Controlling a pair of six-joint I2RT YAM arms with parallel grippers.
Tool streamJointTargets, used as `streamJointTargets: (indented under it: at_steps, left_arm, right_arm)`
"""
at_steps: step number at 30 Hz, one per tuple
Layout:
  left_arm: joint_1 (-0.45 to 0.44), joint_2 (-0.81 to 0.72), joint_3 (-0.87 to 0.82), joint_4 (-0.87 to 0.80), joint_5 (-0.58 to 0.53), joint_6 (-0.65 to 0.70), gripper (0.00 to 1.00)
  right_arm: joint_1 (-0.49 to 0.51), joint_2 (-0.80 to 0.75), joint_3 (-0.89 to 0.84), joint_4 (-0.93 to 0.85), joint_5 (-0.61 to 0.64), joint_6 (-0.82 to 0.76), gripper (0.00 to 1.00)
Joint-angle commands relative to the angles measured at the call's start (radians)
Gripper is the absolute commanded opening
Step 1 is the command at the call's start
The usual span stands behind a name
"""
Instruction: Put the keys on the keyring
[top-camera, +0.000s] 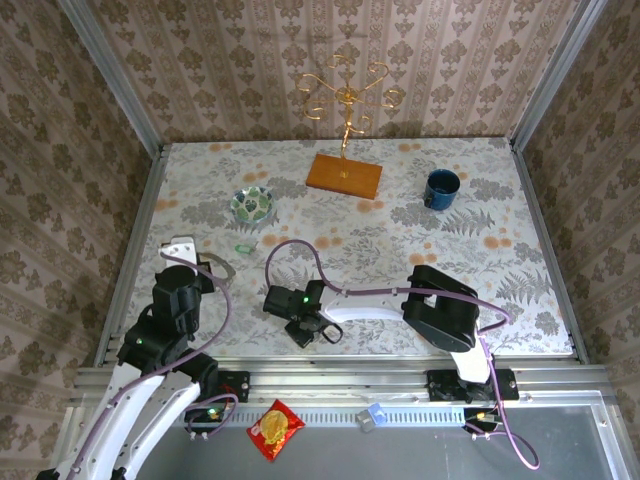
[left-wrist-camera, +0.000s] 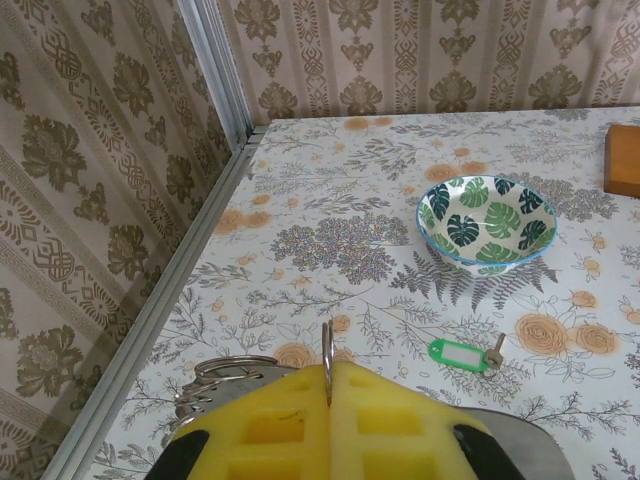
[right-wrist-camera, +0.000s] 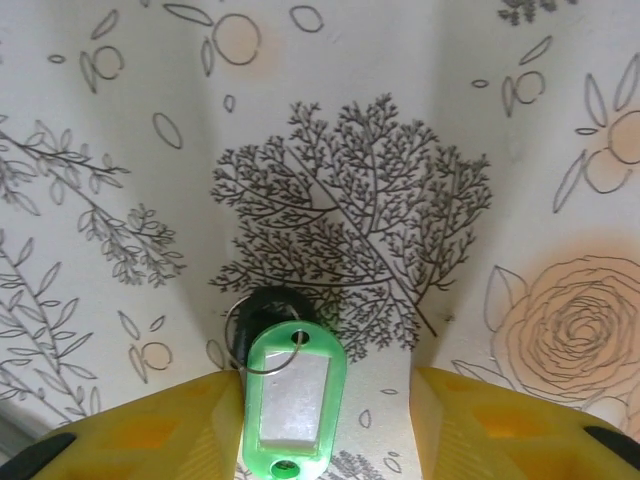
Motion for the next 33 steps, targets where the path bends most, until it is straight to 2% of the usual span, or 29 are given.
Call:
streamJointTargets:
  at_steps: [1, 9, 15, 19, 24, 33]
  left_arm:
    - [0.01, -0.001, 0.01, 0.024, 0.002, 0.009, 0.0]
    - [0.009, 0.042, 0.003, 0.073, 0.111, 0.036, 0.0]
    - [0.008, 0.091, 0.003, 0.127, 0.239, 0.093, 0.0]
    - [0.005, 0.129, -0.001, 0.186, 0.41, 0.138, 0.0]
    - [-0.011, 0.196, 0.015, 0.235, 0.564, 0.182, 0.0]
    - [-0.077, 0.293, 0.052, 0.275, 0.613, 0.274, 0.0]
  right_arm:
    - [0.002, 0.006, 0.016, -0.057, 0.084, 0.019, 0.47]
    - [-0.049, -0.105, -0.111, -0.017, 0.092, 0.053, 0.31]
    - [-0.117, -0.204, -0.245, -0.012, 0.088, 0.072, 0.28]
    - [-0.181, -0.279, -0.329, -0.015, 0.09, 0.072, 0.28]
    - [-0.27, -0.357, -0.408, -0.01, 0.079, 0.057, 0.3]
    - [-0.31, -0.417, -0.388, -0.014, 0.023, 0.059, 0.43]
